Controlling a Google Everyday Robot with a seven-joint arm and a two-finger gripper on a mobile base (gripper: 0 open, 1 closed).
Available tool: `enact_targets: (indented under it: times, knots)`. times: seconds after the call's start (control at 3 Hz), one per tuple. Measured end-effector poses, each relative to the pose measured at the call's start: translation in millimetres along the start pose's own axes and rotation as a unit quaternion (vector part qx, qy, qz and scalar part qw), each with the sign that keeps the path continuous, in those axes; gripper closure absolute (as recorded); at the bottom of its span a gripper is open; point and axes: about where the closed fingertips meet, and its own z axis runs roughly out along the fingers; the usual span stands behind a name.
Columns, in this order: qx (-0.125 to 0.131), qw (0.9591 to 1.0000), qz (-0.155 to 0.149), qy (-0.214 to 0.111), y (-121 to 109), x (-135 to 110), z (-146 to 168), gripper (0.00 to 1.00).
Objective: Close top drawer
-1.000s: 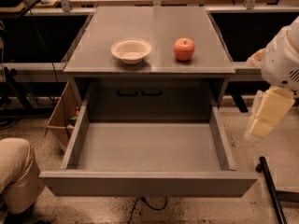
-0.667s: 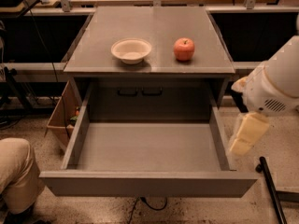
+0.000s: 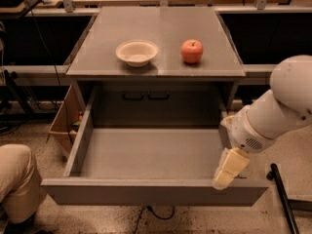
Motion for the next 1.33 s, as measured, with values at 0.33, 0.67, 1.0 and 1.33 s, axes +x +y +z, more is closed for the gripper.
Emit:
enact_targets:
  times: [0.33, 0.67, 1.0, 1.33]
  knots:
    - [-0.011, 0.9998, 0.008, -0.013, 9, 5, 28, 0.00]
    - [-0.015, 0.9995, 0.010, -0.026, 17, 6, 52, 0.00]
    - [-0.011, 0.9992, 0.005, -0.037, 18, 5, 73, 0.00]
    - [-0.011, 0.9990, 0.002, -0.042, 19, 6, 93, 0.00]
